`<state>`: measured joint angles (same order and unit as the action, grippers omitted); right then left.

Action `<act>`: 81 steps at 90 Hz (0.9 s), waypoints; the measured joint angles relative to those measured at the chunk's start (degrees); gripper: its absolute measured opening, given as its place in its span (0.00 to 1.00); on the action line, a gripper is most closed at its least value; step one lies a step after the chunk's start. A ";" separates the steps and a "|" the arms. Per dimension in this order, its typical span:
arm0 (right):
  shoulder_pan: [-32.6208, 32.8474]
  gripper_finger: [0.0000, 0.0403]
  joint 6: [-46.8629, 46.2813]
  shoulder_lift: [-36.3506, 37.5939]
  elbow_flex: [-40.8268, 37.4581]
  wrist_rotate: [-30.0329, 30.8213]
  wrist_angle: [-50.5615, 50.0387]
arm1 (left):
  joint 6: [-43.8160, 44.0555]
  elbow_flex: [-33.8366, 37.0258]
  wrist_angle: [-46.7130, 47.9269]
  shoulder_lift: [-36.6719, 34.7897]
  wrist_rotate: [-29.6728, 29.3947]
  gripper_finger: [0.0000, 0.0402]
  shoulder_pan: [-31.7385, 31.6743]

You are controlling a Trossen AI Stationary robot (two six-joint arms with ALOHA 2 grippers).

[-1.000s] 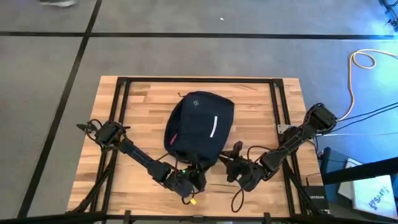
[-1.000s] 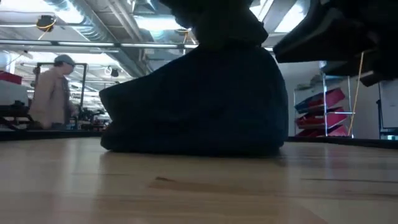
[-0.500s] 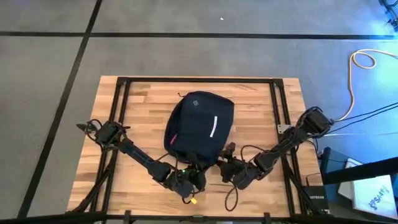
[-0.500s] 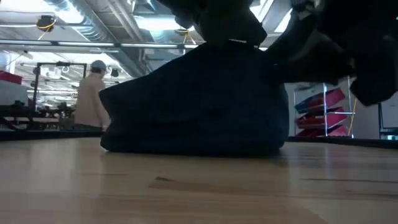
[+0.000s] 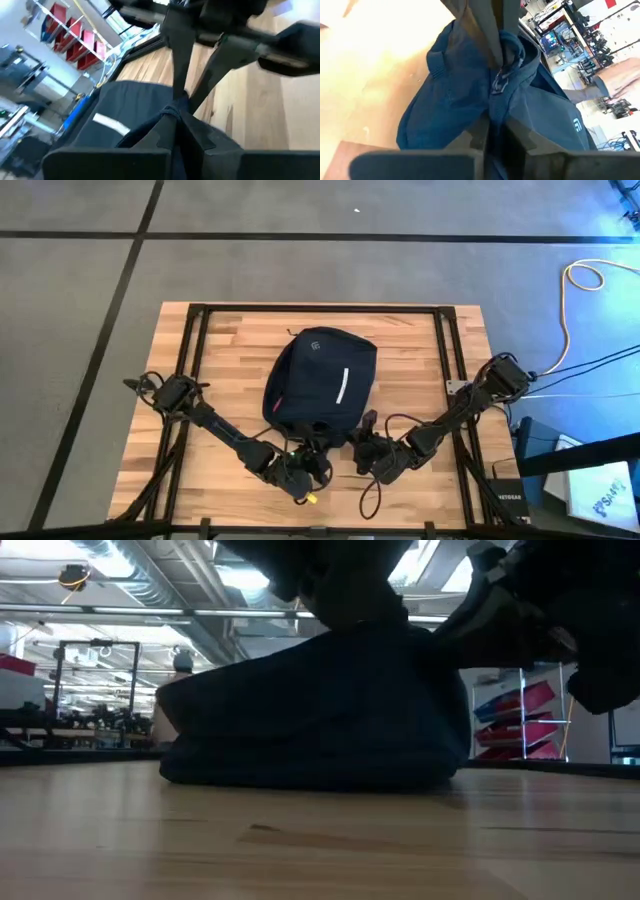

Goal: Unpack backpack
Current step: Close the blue backpack

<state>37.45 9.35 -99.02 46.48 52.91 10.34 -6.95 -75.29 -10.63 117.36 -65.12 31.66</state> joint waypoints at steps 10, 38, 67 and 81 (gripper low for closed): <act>0.92 0.03 -0.10 0.00 0.01 0.01 -0.31 | 4.12 0.00 2.62 0.00 -2.38 0.00 0.24; 2.01 0.01 -4.19 0.02 0.04 0.04 -2.94 | 12.76 0.00 8.60 0.02 -5.26 0.00 0.50; 1.92 0.00 -4.81 0.02 0.04 0.45 -3.31 | 13.42 0.00 9.65 0.02 -6.51 0.00 1.10; 1.90 0.00 -4.99 0.02 0.04 0.50 -3.44 | 20.89 0.00 16.41 0.02 -8.30 0.00 1.43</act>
<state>39.35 4.36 -99.00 46.52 53.41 6.90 13.94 -75.29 5.78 117.38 -73.42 33.09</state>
